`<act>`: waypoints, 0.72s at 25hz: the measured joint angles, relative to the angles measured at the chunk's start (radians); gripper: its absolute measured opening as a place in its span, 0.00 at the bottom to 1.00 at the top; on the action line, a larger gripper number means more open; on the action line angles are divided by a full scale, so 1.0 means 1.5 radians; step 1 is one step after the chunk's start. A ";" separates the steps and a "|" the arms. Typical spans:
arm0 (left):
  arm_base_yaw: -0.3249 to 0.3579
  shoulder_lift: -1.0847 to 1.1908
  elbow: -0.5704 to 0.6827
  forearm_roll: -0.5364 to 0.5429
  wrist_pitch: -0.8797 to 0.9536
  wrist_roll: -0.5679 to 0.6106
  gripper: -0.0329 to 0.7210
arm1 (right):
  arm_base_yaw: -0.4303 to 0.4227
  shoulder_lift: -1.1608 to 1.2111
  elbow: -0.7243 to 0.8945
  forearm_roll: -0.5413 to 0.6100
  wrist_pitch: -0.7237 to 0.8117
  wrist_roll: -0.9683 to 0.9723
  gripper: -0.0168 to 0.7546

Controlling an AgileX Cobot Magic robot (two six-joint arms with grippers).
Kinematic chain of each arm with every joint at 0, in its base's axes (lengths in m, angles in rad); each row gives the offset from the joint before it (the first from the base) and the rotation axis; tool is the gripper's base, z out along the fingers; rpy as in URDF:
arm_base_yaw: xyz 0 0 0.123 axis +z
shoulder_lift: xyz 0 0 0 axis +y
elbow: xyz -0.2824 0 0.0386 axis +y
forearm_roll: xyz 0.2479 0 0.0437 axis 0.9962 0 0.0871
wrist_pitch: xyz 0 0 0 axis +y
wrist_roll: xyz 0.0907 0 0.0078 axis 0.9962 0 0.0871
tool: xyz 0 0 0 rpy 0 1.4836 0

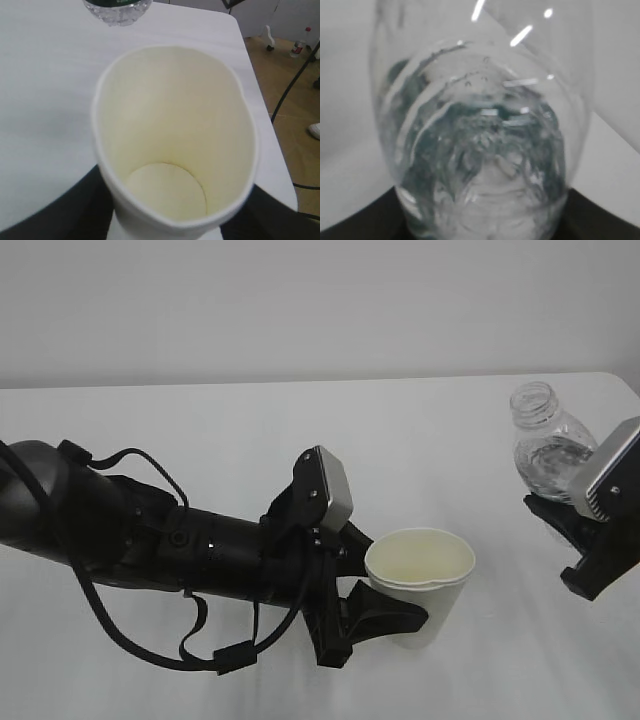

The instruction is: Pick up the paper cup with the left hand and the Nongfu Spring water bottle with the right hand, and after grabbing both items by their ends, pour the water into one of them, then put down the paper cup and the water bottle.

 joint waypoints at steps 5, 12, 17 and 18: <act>0.000 0.000 0.000 0.000 -0.006 0.000 0.61 | 0.000 0.000 0.000 0.000 0.000 -0.013 0.53; 0.000 0.000 0.000 0.000 -0.008 0.000 0.61 | 0.000 0.000 0.000 0.000 0.000 -0.014 0.53; 0.000 0.000 0.000 0.000 -0.008 0.000 0.61 | 0.000 0.000 0.000 0.000 0.000 -0.015 0.53; 0.000 0.000 0.000 0.000 -0.008 0.000 0.61 | 0.000 0.000 0.000 0.000 0.000 -0.015 0.53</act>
